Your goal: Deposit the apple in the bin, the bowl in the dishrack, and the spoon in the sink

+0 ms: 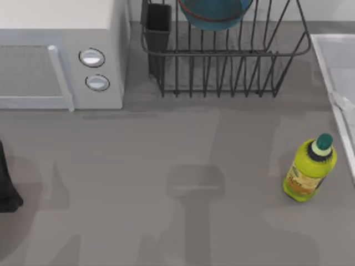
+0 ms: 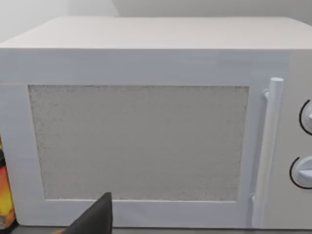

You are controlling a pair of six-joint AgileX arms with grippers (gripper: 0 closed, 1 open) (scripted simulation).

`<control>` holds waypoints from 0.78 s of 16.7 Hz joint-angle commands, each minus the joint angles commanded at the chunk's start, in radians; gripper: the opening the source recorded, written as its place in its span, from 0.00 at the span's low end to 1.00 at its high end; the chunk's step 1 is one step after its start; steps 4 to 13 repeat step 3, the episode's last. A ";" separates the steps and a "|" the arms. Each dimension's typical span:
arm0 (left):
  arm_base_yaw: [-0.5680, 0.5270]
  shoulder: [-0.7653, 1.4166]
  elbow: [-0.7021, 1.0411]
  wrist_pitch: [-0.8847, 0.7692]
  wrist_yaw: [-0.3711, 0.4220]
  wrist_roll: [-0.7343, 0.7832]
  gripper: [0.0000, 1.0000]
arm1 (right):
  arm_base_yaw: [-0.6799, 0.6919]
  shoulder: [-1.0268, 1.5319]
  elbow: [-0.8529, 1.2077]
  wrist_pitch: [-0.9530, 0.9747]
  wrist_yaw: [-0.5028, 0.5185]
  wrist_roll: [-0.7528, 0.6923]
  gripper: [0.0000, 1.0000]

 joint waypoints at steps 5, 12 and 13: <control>0.000 0.000 0.000 0.000 0.000 0.000 1.00 | 0.000 0.000 0.000 0.000 0.000 0.000 1.00; 0.000 0.000 0.000 0.000 0.000 0.000 1.00 | 0.000 0.000 0.000 0.000 0.000 0.000 1.00; 0.000 0.000 0.000 0.000 0.000 0.000 1.00 | 0.000 0.000 0.000 0.000 0.000 0.000 1.00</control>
